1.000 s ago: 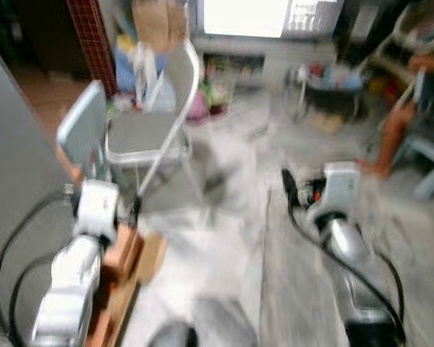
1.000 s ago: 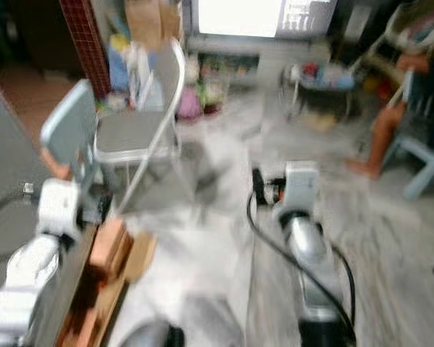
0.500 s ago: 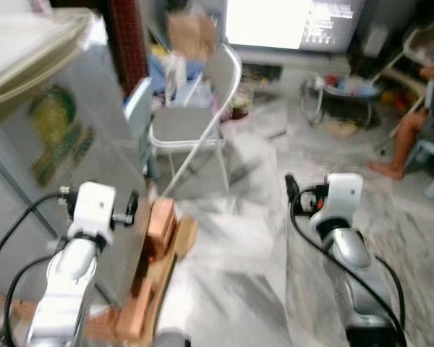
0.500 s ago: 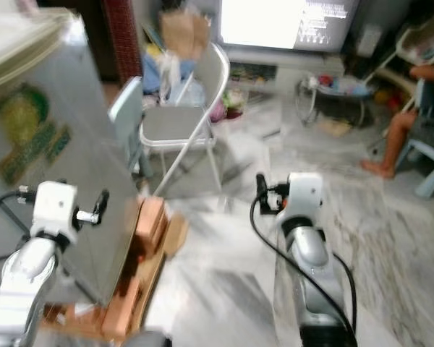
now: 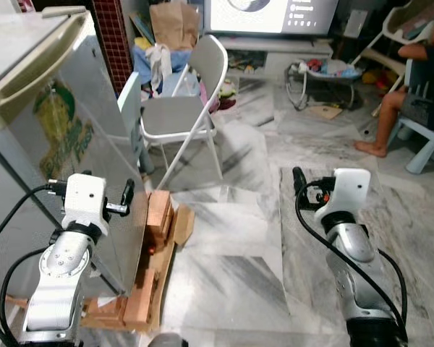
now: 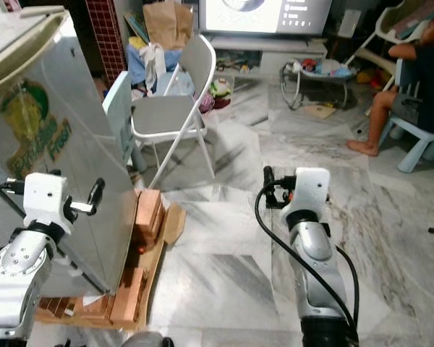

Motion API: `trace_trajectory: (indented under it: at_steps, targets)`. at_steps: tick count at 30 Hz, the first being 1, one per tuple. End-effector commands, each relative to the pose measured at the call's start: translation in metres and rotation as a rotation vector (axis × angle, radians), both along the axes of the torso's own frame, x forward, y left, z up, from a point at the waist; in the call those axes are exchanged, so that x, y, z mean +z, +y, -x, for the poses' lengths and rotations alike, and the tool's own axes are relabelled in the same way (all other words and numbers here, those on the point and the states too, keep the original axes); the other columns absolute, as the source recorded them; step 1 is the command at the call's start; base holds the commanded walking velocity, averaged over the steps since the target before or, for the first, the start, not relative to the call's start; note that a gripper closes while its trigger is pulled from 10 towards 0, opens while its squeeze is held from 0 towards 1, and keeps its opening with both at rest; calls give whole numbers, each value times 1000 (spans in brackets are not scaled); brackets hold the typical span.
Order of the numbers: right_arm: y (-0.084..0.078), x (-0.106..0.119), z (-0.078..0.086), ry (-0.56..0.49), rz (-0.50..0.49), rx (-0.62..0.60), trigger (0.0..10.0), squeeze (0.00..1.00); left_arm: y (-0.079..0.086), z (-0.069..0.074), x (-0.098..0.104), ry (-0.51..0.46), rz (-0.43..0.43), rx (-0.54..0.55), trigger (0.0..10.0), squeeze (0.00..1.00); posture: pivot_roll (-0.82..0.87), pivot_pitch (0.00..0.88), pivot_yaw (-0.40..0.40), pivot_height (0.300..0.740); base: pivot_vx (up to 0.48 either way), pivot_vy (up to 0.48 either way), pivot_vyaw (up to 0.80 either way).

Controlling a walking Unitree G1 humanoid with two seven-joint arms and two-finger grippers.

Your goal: Restocking fridge

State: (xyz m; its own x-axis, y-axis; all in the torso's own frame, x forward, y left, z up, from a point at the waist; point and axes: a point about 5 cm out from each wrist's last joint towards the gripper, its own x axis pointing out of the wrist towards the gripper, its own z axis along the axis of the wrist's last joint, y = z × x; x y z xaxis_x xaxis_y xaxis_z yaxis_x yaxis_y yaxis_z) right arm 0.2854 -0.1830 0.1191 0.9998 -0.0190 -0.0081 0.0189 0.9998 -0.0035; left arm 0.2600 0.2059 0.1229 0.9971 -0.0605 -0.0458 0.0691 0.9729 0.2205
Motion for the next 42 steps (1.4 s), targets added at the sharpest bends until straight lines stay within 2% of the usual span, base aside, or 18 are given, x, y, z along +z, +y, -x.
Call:
trace_trajectory:
  at_steps: [1,8,15,17,18,20,22,23,25,32,35,36,38,39,42]
  targets:
    - [4,1,-2,-5,2,15,10000,0,4,1,-3,17,1,10,10000,0,104,0,-26,740,0,480,0]
    - [3,1,-1,-3,7,11,10000,0,-5,4,-1,-4,18,-42,10000,0,105,0,-27,740,0,437,0]
    - [0,-2,3,14,9,-1,10000,0,-13,13,-3,5,7,-123,10000,0,106,0,-31,740,0,0,0]
    - [0,-3,7,25,-4,5,10000,0,-18,17,-5,20,-8,-179,10000,0,110,0,-36,740,0,0,0]
    - [2,-5,20,66,-35,57,10000,0,-19,20,-6,29,-13,-189,10000,0,116,0,-39,740,0,0,0]
    - [4,-5,25,79,-42,80,10000,0,-19,21,-6,30,-14,-187,10000,0,116,0,-39,740,0,0,0]
    - [6,-8,37,113,-27,132,10000,0,-14,22,-8,36,-25,-149,10000,0,115,0,-40,740,0,0,0]
    - [8,-11,46,142,-30,173,10000,0,-5,22,-8,32,-35,-66,10000,0,109,0,-40,740,0,0,0]
    - [9,-14,51,166,-31,218,10000,0,3,22,-7,24,-10,10,10000,0,104,0,-40,740,0,0,0]
    - [3,-20,57,218,-20,240,10000,0,19,26,-5,24,35,125,10000,0,106,0,-38,740,0,0,0]
    - [3,-20,58,231,-19,246,10000,0,26,30,-9,47,3,179,10000,0,109,0,-41,740,0,0,0]
    - [3,-22,60,240,-18,254,10000,0,34,29,-9,48,-5,238,10000,0,111,0,-42,740,0,0,0]
    - [3,-23,61,245,-19,259,10000,0,39,28,-8,47,8,267,10000,0,110,0,-43,740,0,0,0]
    - [3,-24,62,250,-21,267,10000,0,45,25,-5,36,-14,295,10000,0,109,0,-43,740,0,0,0]
    - [4,-24,63,252,-17,278,10000,0,45,23,-3,30,-18,287,10000,0,103,0,-43,740,0,0,0]
